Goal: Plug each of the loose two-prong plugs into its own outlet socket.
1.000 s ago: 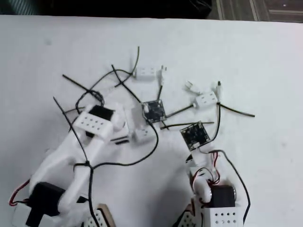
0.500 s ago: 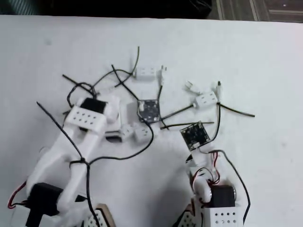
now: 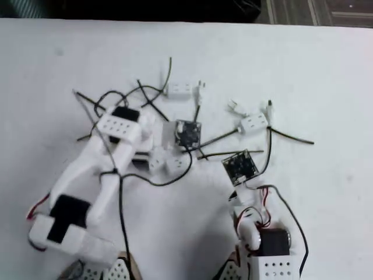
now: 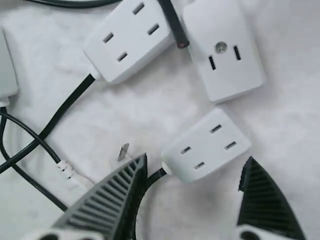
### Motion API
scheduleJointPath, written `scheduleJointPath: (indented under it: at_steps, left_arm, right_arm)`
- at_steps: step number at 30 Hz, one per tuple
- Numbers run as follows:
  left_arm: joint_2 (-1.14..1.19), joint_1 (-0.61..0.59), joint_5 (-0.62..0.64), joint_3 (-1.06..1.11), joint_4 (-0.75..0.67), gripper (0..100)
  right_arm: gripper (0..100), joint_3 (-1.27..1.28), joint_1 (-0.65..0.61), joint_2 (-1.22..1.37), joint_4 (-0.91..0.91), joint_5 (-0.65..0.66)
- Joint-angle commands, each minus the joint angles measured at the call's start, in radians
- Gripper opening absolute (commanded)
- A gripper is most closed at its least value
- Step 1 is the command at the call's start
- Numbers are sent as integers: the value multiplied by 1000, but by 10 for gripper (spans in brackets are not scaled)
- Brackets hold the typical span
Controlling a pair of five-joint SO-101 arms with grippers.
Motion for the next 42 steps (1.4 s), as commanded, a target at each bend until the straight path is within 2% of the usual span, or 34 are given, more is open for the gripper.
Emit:
scheduleJointPath:
  at_steps: [1,5,11,16,24,36,42]
  left_arm:
    - [47,4,-37,-61,-3,301]
    - [101,15,-37,-51,-57,299]
    - [162,47,-29,-52,-66,290]
    - [163,50,-29,-51,-52,176]
    - [163,50,-17,-60,176,20]
    - [162,8,605,-61,190,27]
    - [162,-35,825,-80,193,27]
  right_arm:
    - [21,-6,8,-5,-18,11]
    - [21,-6,5,-5,-18,11]
    - [21,-5,5,-5,-18,11]
    - [21,3,5,-5,-18,11]
    - [21,3,5,-5,-18,11]
    - [21,3,12,-5,-18,11]
    - [21,3,13,-5,-18,11]
